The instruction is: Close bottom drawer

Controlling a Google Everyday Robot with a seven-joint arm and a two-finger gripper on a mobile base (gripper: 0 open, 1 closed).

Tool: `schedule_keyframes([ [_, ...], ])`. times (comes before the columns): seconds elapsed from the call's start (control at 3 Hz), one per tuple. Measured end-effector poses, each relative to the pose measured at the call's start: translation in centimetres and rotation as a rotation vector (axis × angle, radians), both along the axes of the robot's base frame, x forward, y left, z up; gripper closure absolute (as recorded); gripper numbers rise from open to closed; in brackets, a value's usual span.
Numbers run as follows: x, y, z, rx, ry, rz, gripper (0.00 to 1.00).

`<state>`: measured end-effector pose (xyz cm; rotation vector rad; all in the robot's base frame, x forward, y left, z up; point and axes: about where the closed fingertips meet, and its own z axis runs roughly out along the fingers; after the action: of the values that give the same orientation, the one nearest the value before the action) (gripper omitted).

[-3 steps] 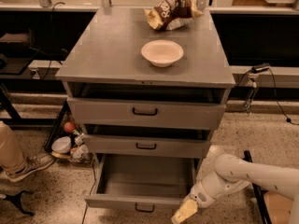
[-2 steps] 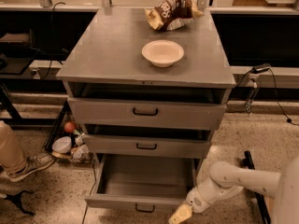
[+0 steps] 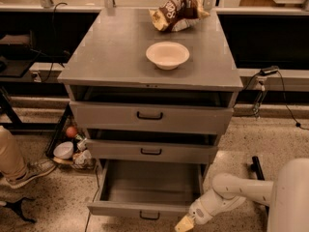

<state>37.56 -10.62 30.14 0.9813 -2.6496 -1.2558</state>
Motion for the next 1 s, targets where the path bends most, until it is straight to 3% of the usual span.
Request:
schedule_keyframes([
  [0.33,-0.2,-0.2,-1.2,-0.016,0.011,-0.019,1.00],
  [1.0,1.0,-3.5,-8.5,-0.150,-0.047,-0.144,1.00],
])
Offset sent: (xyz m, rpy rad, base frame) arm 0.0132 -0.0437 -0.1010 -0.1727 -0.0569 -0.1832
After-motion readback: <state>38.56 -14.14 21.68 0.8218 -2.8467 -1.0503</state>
